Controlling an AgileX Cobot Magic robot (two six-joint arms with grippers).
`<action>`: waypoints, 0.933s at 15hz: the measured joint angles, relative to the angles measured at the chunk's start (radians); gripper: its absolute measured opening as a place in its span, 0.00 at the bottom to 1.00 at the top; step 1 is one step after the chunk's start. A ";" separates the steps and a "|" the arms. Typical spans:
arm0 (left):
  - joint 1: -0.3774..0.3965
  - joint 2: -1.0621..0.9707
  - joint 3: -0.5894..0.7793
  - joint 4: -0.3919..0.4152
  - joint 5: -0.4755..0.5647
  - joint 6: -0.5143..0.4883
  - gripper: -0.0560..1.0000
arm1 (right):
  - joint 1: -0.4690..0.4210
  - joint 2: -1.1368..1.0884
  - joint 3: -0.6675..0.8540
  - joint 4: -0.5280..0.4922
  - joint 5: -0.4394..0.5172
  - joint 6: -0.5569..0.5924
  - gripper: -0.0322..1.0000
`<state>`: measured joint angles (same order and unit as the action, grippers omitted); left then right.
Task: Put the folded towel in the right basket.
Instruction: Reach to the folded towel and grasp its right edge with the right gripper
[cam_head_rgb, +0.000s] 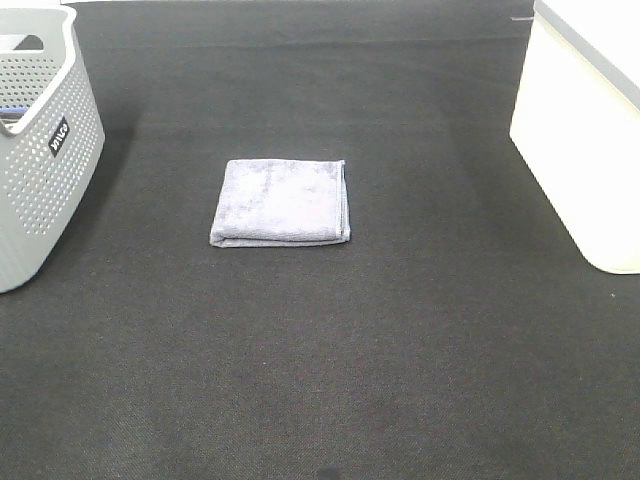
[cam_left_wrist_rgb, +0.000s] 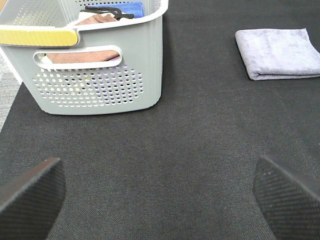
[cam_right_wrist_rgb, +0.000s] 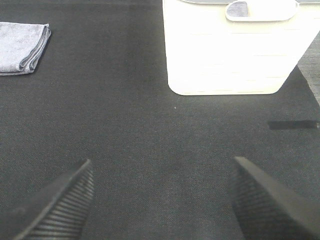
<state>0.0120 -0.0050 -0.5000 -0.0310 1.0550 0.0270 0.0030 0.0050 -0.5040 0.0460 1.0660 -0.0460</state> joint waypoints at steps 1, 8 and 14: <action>0.000 0.000 0.000 0.000 0.000 0.000 0.97 | 0.000 0.000 0.000 0.000 0.000 0.000 0.72; 0.000 0.000 0.000 0.000 0.000 0.000 0.97 | 0.000 0.000 0.000 0.000 0.000 0.000 0.72; 0.000 0.000 0.000 0.000 0.000 0.000 0.97 | 0.000 0.142 -0.072 -0.001 -0.102 0.000 0.72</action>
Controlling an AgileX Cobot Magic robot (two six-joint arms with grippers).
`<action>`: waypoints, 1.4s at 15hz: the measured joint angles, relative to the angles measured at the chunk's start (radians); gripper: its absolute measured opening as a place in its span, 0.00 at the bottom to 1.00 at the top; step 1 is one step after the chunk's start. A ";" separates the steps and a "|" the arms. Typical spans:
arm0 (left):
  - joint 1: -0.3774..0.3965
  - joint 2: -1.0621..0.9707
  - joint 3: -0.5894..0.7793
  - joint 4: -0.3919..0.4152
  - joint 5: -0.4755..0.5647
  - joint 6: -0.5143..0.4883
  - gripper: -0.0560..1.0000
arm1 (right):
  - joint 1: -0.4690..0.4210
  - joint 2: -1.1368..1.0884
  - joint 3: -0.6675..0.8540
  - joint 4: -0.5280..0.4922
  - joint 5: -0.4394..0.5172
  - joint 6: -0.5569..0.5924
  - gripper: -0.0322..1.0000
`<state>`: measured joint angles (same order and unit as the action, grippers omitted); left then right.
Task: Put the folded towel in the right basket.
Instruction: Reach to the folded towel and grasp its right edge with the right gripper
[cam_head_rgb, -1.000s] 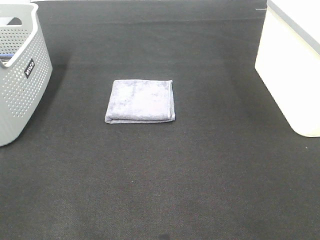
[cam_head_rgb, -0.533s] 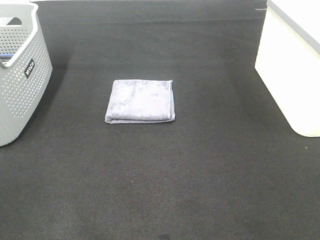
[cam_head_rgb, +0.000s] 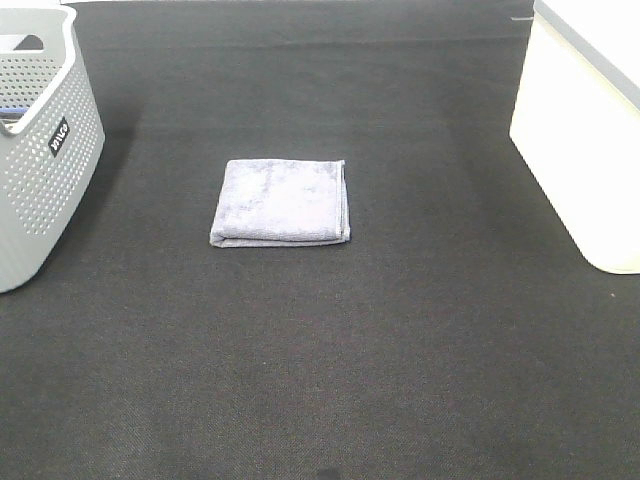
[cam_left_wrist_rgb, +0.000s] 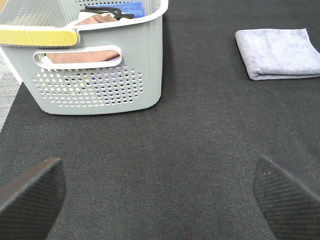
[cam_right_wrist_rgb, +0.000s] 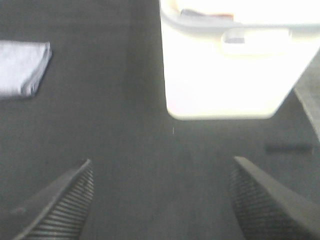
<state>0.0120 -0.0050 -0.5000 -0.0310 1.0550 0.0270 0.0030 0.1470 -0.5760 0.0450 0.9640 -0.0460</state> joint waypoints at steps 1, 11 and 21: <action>0.000 0.000 0.000 0.000 0.000 0.000 0.97 | 0.000 0.082 -0.036 0.000 -0.038 0.000 0.72; 0.000 0.000 0.000 0.000 0.000 0.000 0.97 | 0.000 1.014 -0.663 0.153 -0.064 -0.061 0.72; 0.000 0.000 0.000 0.000 0.000 0.000 0.97 | 0.191 1.709 -1.360 0.181 0.112 -0.105 0.72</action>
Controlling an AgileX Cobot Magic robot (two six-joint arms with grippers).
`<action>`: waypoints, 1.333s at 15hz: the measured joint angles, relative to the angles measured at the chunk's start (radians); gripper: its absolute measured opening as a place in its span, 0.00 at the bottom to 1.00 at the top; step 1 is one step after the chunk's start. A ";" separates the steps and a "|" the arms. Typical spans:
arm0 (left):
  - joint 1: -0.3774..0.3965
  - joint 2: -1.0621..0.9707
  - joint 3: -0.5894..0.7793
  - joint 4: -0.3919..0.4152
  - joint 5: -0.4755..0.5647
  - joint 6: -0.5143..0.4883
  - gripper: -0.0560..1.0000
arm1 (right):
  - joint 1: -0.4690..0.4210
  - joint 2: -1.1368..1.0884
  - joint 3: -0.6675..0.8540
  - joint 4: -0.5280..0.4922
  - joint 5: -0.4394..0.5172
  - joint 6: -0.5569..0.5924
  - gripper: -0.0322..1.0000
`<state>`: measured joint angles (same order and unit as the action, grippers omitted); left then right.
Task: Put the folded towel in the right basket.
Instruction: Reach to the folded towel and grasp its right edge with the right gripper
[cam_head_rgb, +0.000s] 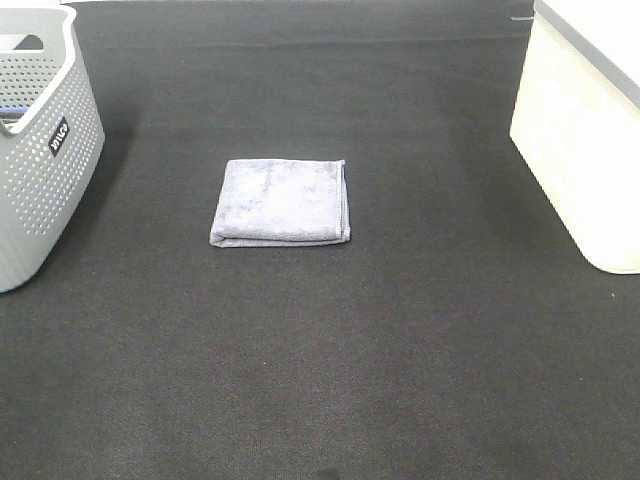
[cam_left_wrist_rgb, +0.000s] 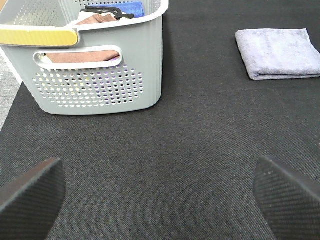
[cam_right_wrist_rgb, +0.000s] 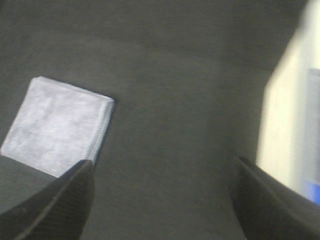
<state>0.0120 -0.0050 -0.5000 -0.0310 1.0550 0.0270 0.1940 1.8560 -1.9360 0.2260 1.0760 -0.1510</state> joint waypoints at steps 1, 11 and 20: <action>0.000 0.000 0.000 0.000 0.000 0.000 0.97 | 0.019 0.058 -0.040 0.015 0.014 0.000 0.72; 0.000 0.000 0.000 0.000 0.000 0.000 0.97 | 0.030 0.468 -0.134 0.253 0.062 0.000 0.72; 0.000 0.000 0.000 0.000 0.000 0.000 0.97 | 0.030 0.768 -0.315 0.447 0.094 -0.036 0.72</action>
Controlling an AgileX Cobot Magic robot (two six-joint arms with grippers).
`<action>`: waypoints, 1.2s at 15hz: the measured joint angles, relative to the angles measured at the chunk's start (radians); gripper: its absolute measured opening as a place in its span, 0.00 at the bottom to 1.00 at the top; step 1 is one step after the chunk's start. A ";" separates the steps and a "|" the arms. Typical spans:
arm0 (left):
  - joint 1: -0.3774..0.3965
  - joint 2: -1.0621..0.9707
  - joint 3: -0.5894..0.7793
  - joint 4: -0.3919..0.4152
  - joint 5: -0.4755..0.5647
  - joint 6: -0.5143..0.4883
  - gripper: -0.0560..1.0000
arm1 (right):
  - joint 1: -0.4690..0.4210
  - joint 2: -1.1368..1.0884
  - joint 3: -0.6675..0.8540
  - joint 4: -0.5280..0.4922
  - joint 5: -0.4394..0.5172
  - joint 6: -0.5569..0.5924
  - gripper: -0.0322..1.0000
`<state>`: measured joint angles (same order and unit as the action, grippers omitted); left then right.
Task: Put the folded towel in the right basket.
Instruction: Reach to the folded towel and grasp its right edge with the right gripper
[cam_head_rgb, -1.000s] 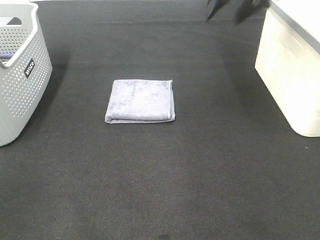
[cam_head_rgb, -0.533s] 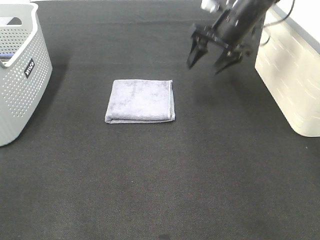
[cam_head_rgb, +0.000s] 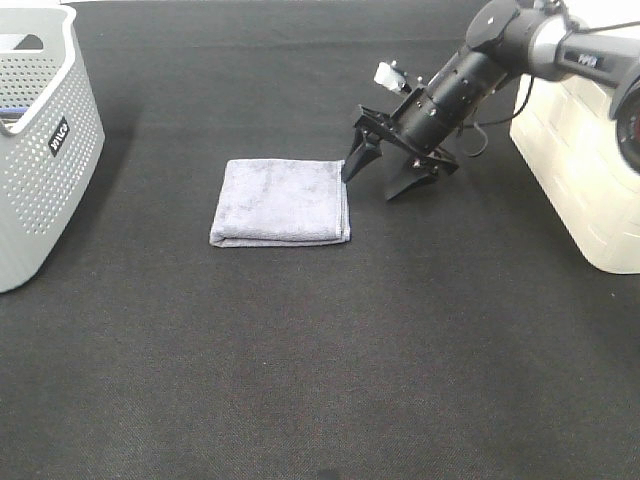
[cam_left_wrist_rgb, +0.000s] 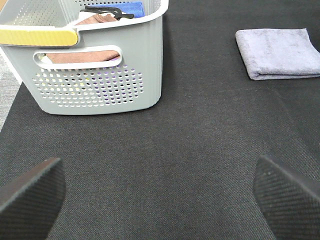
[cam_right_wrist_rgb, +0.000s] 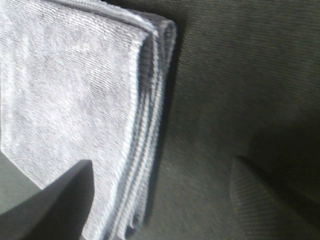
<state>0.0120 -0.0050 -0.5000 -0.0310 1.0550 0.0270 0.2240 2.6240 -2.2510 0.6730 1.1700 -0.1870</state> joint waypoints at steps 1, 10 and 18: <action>0.000 0.000 0.000 0.000 0.000 0.000 0.97 | 0.000 0.015 -0.011 0.010 0.001 -0.008 0.72; 0.000 0.000 0.000 0.000 0.000 0.000 0.97 | 0.073 0.049 -0.029 0.065 -0.005 -0.060 0.72; 0.000 0.000 0.000 0.000 0.000 0.000 0.97 | 0.091 0.063 -0.029 0.037 -0.044 -0.047 0.10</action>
<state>0.0120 -0.0050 -0.5000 -0.0310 1.0550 0.0270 0.3150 2.6870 -2.2800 0.7100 1.1260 -0.2340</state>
